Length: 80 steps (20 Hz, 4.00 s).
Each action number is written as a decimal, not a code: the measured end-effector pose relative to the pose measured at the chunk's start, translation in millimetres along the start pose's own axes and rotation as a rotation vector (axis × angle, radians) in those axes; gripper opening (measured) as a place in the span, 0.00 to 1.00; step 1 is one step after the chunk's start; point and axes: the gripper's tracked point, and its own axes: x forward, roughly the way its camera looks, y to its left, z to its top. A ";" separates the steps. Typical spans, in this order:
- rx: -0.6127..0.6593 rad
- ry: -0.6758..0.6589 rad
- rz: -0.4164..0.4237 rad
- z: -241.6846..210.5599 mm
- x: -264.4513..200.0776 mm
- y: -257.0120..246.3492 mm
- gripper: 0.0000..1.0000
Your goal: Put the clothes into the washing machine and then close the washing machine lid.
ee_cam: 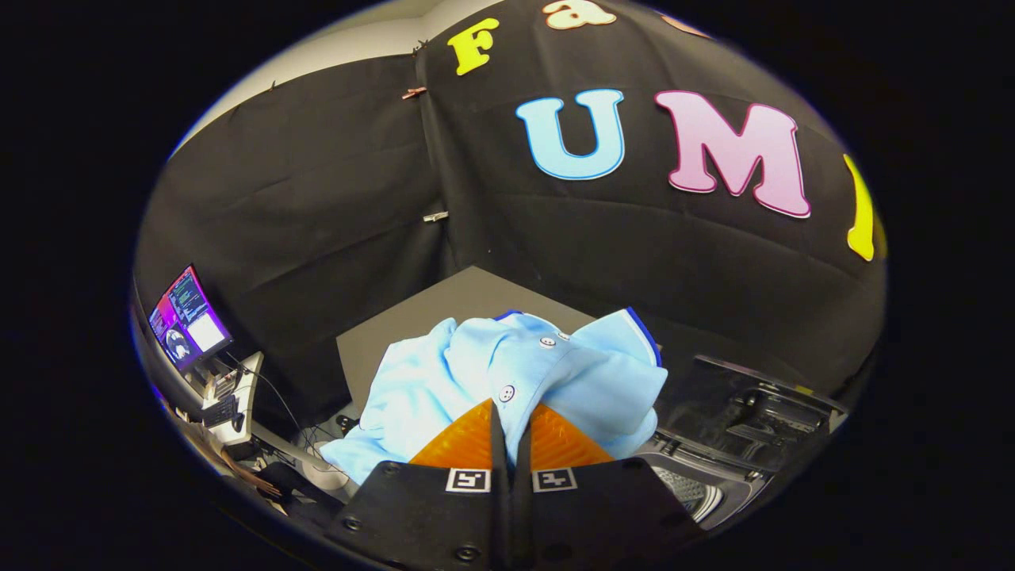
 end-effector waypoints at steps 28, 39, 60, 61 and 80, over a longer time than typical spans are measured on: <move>0.049 0.114 -0.379 -146.5 -60.8 -240.1 0.05; 0.112 0.266 -0.471 -239.5 -1.6 -259.8 0.05; 0.257 0.479 -0.530 -352.9 31.8 -261.2 0.05; 0.281 0.475 -0.526 -354.6 33.5 -260.4 0.05; 0.245 0.273 -0.701 -293.5 1.1 -273.6 0.99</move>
